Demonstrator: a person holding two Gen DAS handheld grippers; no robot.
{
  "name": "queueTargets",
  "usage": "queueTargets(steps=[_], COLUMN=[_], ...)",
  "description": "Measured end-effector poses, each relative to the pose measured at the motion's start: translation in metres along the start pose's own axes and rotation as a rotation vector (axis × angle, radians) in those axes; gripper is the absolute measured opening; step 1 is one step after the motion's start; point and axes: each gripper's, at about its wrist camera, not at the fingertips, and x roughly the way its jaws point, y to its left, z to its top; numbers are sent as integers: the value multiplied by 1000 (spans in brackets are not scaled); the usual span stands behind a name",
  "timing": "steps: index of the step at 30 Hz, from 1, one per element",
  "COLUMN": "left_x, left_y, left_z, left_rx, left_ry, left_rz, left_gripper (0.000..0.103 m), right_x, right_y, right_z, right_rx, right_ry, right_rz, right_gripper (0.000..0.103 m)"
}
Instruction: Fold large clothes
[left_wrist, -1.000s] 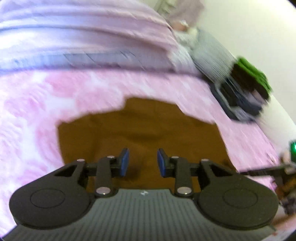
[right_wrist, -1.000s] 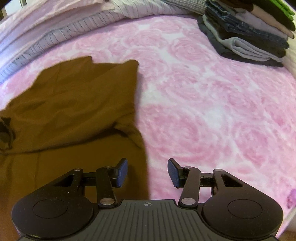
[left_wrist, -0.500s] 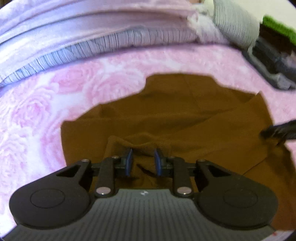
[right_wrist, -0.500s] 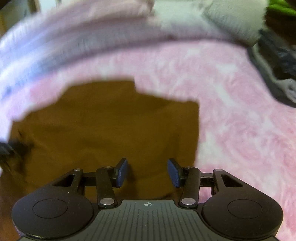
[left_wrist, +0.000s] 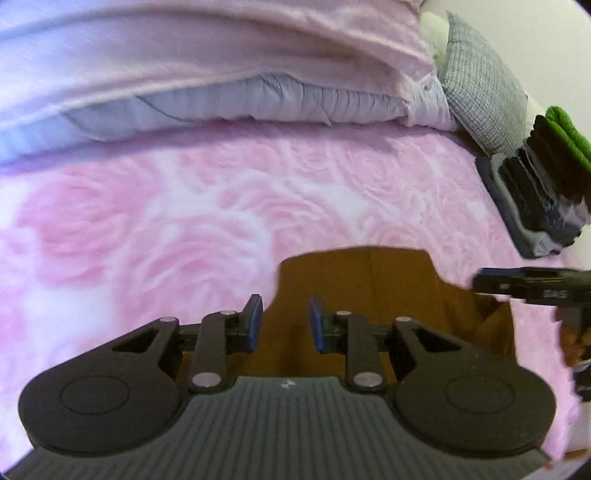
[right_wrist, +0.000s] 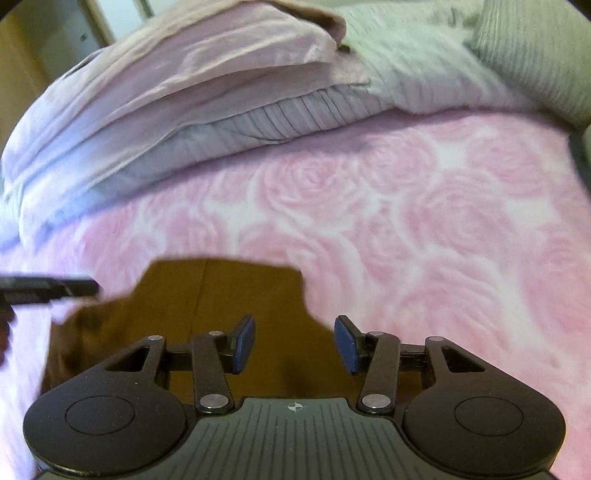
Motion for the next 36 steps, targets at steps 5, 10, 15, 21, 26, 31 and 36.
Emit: queueTargets(steps=[5, 10, 15, 21, 26, 31, 36], left_x=[47, 62, 53, -19, -35, -57, -50], left_y=[16, 26, 10, -28, -41, -25, -22], left_z=[22, 27, 22, -39, -108, -105, -81], left_rx=[-89, -147, 7, 315, 366, 183, 54], left_ry=[123, 100, 24, -194, -63, -132, -222], left_rz=[-72, -142, -136, -128, -99, -133, -177], left_gripper=[24, 23, 4, 4, 10, 11, 11], right_x=[41, 59, 39, -33, -39, -59, -48], right_y=[-24, -30, -9, 25, 49, 54, 57], right_z=[23, 29, 20, -35, -88, -84, -61], right_rx=[162, 207, 48, -190, -296, -167, 45], right_ry=[64, 60, -45, -214, 41, -25, -157], right_rz=[76, 144, 97, 100, 18, -7, 68], right_gripper=[45, 17, 5, 4, 12, 28, 28])
